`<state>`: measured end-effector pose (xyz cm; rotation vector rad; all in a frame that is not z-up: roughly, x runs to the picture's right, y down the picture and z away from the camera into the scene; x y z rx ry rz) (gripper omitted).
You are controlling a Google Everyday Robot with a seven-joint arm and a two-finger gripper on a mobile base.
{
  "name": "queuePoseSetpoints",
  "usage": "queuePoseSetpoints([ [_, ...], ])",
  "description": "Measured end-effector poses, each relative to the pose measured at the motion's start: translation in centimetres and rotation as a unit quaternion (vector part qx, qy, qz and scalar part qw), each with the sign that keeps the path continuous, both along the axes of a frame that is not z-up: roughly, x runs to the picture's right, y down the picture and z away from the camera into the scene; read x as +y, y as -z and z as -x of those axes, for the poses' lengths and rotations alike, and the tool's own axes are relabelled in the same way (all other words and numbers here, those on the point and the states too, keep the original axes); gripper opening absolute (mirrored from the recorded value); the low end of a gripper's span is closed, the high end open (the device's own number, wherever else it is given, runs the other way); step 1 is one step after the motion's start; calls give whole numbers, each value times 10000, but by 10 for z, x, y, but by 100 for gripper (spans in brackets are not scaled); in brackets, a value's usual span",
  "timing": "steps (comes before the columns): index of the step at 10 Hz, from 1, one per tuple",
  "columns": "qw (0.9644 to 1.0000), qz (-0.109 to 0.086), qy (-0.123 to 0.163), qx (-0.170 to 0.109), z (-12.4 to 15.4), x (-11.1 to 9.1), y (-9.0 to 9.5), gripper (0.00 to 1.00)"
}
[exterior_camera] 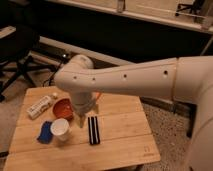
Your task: Move the arm in a circular motion
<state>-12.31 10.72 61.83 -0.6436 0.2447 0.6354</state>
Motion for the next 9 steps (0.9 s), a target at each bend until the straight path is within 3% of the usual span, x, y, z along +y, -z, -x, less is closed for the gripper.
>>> queuePoseSetpoints([
  [2,9978,-427,56,-502,66,-43,-5,65],
  [3,9953,-741,-75,-616,95,-81,-21,65],
  [4,9933,-981,-206,-571,105,-112,-41,65],
  [5,9907,-1255,-386,-362,101,-149,-75,65],
  [7,9850,-1531,-742,300,57,-200,-139,65],
  [9,9751,-1467,-1261,1088,-25,-219,-185,65],
])
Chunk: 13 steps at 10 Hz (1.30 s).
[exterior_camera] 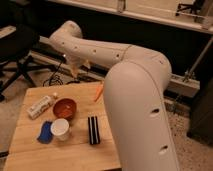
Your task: Move the arm in a circular motion
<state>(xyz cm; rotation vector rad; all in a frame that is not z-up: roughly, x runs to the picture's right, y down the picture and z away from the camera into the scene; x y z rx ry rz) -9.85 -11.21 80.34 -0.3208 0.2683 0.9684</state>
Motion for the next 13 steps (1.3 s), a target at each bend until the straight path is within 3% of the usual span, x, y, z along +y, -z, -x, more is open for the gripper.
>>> queuePoseSetpoints([
  [2,9955,189,-684,623,-89,4,-21,65],
  [3,9866,336,-1192,1066,-156,15,-23,65],
  [5,9698,553,-1733,1623,-242,41,-11,65],
  [7,9583,908,-1797,2030,-300,85,13,65],
  [8,9573,1031,-1738,2067,-309,103,25,65],
  [9,9594,1105,-1628,2022,-309,120,40,65],
  [11,9692,1269,-1197,1739,-282,159,73,65],
  [13,9741,1422,-795,1571,-260,195,108,65],
])
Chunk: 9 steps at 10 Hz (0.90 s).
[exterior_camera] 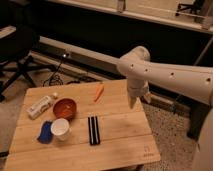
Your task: Move the arm in a circular motion
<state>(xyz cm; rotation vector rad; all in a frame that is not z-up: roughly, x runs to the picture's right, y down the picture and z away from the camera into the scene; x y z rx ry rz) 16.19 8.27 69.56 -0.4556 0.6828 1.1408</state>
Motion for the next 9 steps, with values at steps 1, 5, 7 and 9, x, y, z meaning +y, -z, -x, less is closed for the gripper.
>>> queuePoseSetpoints([
  [1,9999,99,96,-92,9,16,15,65],
  [5,9899,294,481,-1301,122,57,50,65],
  [7,9697,184,763,-2312,209,53,58,65],
  [9,9384,-15,1154,-3256,291,39,66,65],
])
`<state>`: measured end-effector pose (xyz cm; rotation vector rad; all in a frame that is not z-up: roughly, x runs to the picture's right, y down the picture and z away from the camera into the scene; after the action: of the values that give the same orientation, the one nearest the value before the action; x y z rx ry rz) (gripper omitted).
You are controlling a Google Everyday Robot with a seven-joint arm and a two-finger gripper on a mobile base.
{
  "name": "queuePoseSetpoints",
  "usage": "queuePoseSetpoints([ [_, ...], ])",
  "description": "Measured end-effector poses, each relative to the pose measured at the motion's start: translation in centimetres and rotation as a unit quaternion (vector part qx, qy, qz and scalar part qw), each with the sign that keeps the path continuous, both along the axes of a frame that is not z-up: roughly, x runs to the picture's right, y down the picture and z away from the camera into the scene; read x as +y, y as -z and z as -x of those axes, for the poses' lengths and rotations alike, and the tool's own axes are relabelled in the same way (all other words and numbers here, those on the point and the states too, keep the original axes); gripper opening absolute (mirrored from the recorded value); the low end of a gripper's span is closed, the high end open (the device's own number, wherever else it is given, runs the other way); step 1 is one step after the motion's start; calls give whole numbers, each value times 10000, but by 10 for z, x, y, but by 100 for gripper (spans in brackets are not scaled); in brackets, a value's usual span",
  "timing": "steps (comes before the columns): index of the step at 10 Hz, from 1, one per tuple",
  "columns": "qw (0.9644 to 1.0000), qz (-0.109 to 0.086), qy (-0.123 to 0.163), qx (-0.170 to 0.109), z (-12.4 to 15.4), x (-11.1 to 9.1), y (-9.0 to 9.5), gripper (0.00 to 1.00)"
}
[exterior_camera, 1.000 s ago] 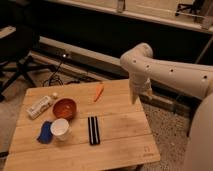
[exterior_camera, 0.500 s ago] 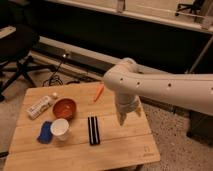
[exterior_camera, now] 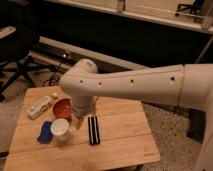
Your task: Move the arm in a circular motion
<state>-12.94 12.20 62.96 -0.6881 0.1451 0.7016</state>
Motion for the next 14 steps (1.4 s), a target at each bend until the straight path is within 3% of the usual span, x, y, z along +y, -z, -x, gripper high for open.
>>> queuePoseSetpoints([
  [2,9967,-237,319,-711,55,-23,-4,65],
  [4,9918,-412,510,-1097,91,-51,-23,65],
  [5,9908,-527,517,-1129,99,-73,-40,65],
  [7,9924,-841,309,-844,92,-136,-88,65],
  [8,9931,-975,74,-651,78,-165,-105,65],
  [10,9919,-1170,-495,-55,17,-214,-135,65],
  [12,9836,-1214,-1181,618,-63,-242,-152,65],
  [14,9714,-1097,-1671,1284,-146,-236,-159,65],
])
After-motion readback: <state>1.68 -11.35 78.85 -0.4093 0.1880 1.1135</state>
